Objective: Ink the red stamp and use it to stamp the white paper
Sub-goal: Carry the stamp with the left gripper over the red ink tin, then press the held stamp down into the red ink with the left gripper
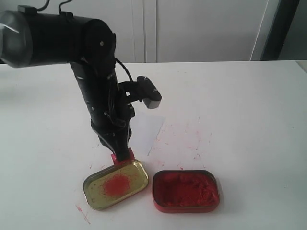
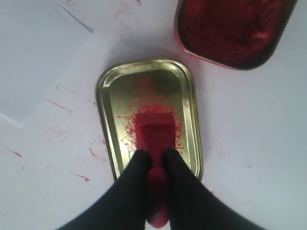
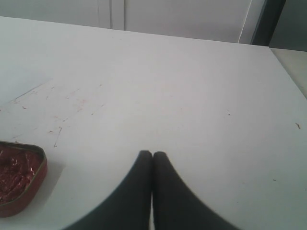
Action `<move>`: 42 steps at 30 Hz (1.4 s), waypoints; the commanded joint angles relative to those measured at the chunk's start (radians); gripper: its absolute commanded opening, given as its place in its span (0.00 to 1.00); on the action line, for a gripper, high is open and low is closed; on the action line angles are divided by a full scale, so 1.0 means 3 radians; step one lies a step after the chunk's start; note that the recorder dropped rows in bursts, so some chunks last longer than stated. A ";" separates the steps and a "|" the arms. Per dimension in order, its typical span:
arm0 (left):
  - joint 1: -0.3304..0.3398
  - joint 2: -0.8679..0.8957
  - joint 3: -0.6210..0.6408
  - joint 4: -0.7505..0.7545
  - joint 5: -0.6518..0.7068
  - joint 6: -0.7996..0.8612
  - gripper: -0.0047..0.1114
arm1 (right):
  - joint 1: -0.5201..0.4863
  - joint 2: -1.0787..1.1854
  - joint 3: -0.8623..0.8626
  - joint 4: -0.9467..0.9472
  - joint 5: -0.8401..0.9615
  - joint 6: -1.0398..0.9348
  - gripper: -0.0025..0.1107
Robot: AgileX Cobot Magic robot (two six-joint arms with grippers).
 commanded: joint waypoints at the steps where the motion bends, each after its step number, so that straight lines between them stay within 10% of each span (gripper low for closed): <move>1: -0.0123 -0.0024 -0.0179 -0.0059 0.0151 -0.0071 0.04 | -0.0012 -0.0015 0.0017 -0.0008 -0.0054 0.0008 0.02; 21: -0.0863 0.0934 -0.1217 -0.0023 0.0308 0.0026 0.04 | -0.0012 -0.0015 0.0017 -0.0008 -0.0054 0.0008 0.02; 42: -0.1008 0.1192 -0.1236 0.0264 0.0262 0.0033 0.04 | -0.0012 -0.0015 0.0017 -0.0008 -0.0054 0.0008 0.02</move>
